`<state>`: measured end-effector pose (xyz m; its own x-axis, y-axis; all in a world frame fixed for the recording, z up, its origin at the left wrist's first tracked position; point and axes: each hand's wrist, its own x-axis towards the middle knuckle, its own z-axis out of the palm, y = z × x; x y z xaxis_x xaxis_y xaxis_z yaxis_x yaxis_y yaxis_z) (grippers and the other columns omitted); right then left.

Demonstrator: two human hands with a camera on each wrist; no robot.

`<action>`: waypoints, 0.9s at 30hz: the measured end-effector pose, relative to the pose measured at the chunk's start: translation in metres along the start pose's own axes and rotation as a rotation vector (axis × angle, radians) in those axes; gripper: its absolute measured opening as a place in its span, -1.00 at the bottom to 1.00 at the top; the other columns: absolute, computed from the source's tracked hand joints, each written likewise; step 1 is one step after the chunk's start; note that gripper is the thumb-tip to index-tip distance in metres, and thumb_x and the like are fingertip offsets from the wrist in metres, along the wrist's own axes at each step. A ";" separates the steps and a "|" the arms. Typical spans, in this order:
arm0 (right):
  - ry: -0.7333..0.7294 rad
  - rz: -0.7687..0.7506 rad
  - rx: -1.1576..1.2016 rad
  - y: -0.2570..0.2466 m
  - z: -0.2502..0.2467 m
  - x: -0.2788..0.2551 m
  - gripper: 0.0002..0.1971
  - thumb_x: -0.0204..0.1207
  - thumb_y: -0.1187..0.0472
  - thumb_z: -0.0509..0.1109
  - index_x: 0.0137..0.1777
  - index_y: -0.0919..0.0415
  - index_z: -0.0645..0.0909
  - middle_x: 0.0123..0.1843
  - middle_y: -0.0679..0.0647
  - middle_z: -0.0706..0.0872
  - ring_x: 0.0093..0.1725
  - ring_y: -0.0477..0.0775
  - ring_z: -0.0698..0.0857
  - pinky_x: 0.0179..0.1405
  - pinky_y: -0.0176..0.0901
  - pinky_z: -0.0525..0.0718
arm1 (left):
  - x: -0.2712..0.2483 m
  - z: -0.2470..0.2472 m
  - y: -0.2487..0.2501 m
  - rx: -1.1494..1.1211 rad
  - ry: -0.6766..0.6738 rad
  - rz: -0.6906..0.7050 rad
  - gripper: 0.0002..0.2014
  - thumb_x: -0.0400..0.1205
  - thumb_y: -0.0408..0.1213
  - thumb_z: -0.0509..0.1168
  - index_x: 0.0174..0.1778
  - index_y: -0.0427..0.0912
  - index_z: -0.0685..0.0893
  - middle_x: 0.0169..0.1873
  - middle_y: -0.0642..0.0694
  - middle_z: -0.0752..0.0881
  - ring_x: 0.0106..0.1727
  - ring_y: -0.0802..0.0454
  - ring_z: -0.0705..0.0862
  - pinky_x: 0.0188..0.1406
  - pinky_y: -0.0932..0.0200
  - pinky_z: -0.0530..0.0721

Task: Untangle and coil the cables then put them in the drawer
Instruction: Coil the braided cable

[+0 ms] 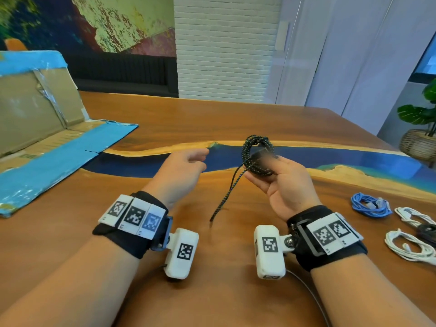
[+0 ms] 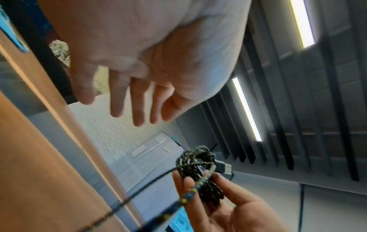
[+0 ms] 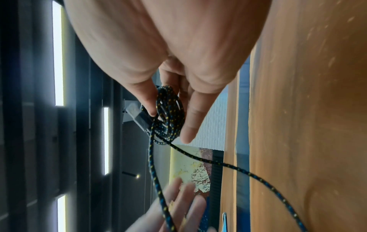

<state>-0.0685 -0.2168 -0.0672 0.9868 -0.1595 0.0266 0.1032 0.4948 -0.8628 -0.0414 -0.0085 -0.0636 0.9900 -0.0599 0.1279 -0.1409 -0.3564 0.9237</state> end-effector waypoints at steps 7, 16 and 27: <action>-0.095 0.012 -0.116 0.014 0.009 -0.004 -0.83 0.70 0.44 0.29 0.04 0.46 0.73 -0.02 0.33 0.84 0.01 0.22 0.82 0.01 0.03 0.87 | -0.015 0.023 0.008 -0.234 -0.216 0.031 -0.69 0.75 -0.16 0.38 0.43 0.00 0.66 -0.07 -0.18 0.81 -0.14 0.00 0.82 0.15 -0.08 0.79; -0.014 0.041 0.127 0.000 0.004 -0.004 -0.85 0.71 0.40 0.31 -0.08 0.41 0.66 -0.06 0.26 0.72 0.01 0.23 0.80 -0.07 0.03 0.87 | 0.005 0.002 -0.005 -0.202 0.091 0.035 -0.76 0.83 -0.14 0.26 0.03 0.02 0.86 -0.44 0.03 0.47 -0.51 0.11 0.48 -0.08 -0.05 0.59; -0.251 0.250 0.087 0.006 0.020 -0.024 -0.79 0.67 0.41 0.28 -0.12 0.43 0.72 -0.11 0.29 0.84 -0.11 0.23 0.88 -0.27 -0.06 0.86 | -0.006 0.016 -0.001 -0.533 -0.189 -0.053 -0.65 0.81 -0.22 0.29 0.28 -0.48 0.72 0.06 -0.42 0.70 -0.11 -0.21 0.60 -0.02 -0.04 0.57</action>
<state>-0.0895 -0.1922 -0.0630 0.9816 0.1850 -0.0473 -0.1456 0.5647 -0.8123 -0.0469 -0.0231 -0.0708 0.9697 -0.2381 0.0547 -0.0180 0.1538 0.9879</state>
